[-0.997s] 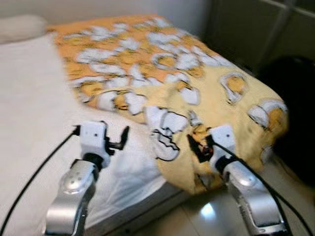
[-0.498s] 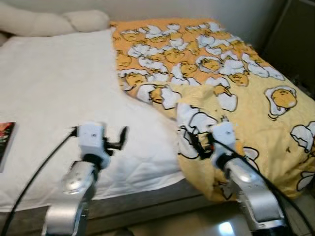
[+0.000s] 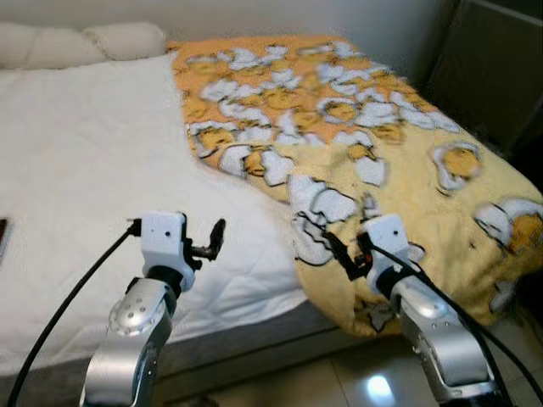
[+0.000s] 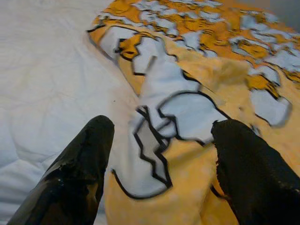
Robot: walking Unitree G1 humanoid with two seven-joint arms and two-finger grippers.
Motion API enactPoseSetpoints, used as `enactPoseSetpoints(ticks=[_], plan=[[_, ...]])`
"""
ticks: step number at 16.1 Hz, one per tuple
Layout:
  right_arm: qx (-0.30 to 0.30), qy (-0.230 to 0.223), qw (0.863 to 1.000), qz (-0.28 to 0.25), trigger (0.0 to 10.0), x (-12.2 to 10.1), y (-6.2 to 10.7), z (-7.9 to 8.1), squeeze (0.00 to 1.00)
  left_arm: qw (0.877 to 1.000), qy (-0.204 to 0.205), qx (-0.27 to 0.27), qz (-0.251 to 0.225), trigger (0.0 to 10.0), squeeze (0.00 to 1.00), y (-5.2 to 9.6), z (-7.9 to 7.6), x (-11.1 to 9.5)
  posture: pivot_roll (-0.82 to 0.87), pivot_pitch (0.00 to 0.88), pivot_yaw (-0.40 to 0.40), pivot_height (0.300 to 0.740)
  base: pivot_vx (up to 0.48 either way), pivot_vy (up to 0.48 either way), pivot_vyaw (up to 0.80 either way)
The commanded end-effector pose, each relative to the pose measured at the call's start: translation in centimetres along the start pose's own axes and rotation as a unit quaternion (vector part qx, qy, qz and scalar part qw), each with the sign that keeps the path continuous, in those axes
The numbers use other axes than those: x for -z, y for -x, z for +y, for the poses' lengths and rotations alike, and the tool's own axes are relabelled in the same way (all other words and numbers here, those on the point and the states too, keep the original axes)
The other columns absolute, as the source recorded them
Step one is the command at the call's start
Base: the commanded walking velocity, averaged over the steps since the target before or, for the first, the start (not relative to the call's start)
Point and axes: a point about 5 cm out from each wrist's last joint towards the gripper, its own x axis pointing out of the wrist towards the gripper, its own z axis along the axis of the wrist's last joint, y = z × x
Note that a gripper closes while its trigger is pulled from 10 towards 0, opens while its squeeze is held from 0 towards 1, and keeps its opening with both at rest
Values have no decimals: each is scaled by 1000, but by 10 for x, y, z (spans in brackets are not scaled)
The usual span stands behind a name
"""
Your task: Clean up the room
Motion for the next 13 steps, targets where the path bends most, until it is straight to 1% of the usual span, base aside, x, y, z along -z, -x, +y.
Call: enactPoseSetpoints(ticks=[1, 7, 8, 9, 11, 13], plan=[[3, 1, 1000, -6, 10000, -4, -2, -2, 0, 1000, -4, -6, -3, 10000, 35, 1, 3, -2, 40, 0, -26, 740, 315, 0, 800], [-5, 1, 1000, -5, 10000, -4, -1, 1, 0, 1000, -1, -8, -1, 10000, 35, 3, 2, -1, 39, 0, -31, 740, 312, 0, 800], [-5, -9, 1000, -5, 10000, -3, -1, 1, 0, 1000, -1, -8, -1, 10000, 35, 4, 2, 0, 39, 0, -32, 740, 274, 0, 0], [-3, -15, 1000, -3, 10000, -2, 0, 0, 0, 1000, 4, -8, -4, 10000, 0, 4, 2, 0, 39, 0, -33, 740, 0, 0, 0], [0, -11, 1000, -3, 10000, -3, -1, -3, 0, 1000, 5, -9, -2, 10000, 0, 4, 2, 0, 38, 0, -34, 740, 0, 0, 0], [10, -22, 1000, -1, 10000, -3, -1, -7, 0, 1000, 8, -1, -3, 10000, 0, 5, 0, 1, 37, 0, -34, 740, 0, 0, 0]])
